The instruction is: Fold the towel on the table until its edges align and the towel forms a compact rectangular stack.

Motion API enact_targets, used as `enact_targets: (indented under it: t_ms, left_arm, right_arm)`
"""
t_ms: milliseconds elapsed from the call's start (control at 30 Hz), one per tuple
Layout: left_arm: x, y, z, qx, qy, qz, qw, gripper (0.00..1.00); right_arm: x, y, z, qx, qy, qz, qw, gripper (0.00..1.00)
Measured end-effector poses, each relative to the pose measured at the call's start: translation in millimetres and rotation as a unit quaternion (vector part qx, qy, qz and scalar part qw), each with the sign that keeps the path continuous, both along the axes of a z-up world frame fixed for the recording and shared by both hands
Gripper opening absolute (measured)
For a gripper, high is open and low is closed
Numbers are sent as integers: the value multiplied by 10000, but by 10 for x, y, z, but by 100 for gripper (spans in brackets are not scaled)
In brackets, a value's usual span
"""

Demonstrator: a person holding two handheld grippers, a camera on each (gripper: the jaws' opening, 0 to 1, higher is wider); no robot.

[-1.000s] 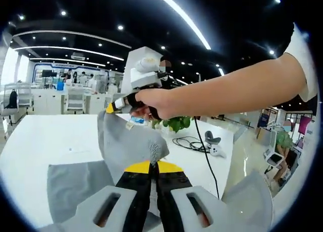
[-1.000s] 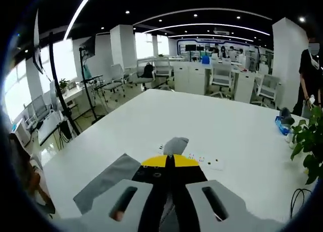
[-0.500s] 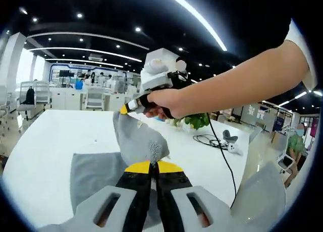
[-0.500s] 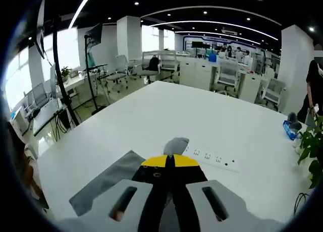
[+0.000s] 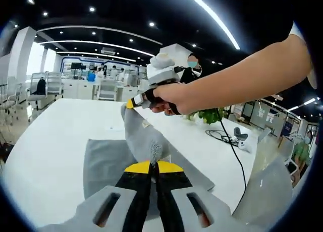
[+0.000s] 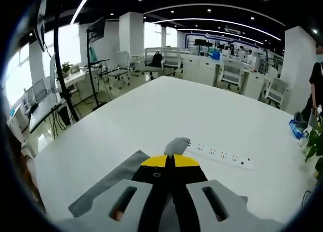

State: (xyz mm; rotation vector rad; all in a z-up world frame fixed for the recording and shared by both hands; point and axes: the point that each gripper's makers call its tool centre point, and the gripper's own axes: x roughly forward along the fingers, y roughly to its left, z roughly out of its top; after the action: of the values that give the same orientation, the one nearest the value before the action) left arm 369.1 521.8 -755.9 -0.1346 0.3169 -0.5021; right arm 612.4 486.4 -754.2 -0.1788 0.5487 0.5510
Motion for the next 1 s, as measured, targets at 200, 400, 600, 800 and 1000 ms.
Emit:
enact_targets:
  t_ms: [200,400,600,800,1000]
  left_arm:
    - [-60,138,-157,24,130,106,9999,2]
    - [-97,242,-343,-64,301,264,9992,2]
    - [-131,322,-439,-68,402,331,9986,2]
    - [-144,411,-602,-227,607,497,9967,2]
    - [-134,486,-781,-172,698,513,9961,2]
  right_arm:
    - [-2,186,-151,-38,70,93,9999,0]
    - [-12,302,-314,-125,175,156,9996,0]
    - [-2,401,-385,-179,206,174,9995,0]
    - [3,478,-492,-299,230,192,9991,0]
    - [-2,561,-575,-359,267,235,9987,0]
